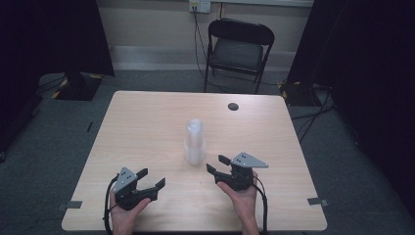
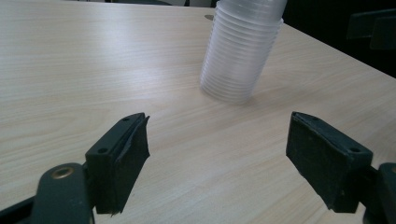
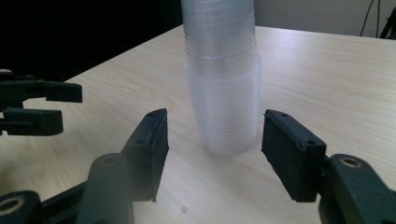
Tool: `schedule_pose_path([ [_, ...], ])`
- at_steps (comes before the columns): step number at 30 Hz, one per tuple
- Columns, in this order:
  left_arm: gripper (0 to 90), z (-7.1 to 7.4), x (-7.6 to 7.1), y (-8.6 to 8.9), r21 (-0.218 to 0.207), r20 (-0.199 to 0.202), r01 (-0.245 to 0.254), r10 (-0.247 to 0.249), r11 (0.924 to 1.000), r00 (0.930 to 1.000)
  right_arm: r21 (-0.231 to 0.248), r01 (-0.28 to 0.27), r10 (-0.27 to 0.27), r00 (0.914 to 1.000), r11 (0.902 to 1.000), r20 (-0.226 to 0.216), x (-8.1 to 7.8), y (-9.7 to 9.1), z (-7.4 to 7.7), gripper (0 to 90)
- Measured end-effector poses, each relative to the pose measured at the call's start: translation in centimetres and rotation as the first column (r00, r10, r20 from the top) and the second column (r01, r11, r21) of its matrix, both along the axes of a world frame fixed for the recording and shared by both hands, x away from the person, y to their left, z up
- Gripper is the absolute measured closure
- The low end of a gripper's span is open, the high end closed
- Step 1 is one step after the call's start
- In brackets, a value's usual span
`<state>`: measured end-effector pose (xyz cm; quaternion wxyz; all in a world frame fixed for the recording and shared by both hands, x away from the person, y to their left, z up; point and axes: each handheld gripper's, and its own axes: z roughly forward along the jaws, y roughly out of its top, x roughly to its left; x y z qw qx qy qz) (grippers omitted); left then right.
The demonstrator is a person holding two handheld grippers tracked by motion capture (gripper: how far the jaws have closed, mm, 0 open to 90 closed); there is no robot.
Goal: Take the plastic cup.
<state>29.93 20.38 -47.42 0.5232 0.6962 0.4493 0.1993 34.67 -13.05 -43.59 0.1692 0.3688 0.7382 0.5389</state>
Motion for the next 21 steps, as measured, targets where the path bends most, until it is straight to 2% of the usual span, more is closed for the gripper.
schedule_pose_path([
  [9, 21.3, 0.1, 0.2, -0.6, -0.001, 0.001, 0.020, -0.020, 0.9998, 0.9998, 0.013, -0.029, 0.029, 0.9993, 0.9995, 0.024, 0.7, 0.7, 1.0, 35.5],
  [11, 21.4, 0.1, 0.2, -0.7, -0.010, 0.003, 0.022, -0.022, 0.9997, 0.9998, 0.012, -0.034, 0.034, 0.9991, 0.9993, 0.025, 1.0, 0.8, 1.1, 32.4],
  [13, 21.3, 0.1, 0.3, -0.8, 0.001, -0.001, 0.026, -0.026, 0.9997, 0.9997, 0.006, -0.035, 0.035, 0.9991, 0.9994, 0.025, 1.2, 0.9, 1.3, 28.8],
  [21, 22.1, 0.1, 0.3, -0.8, -0.003, -0.004, 0.032, -0.032, 0.9995, 0.9995, 0.018, -0.038, 0.037, 0.9986, 0.9991, 0.037, 2.0, 1.3, 2.3, 26.3],
])
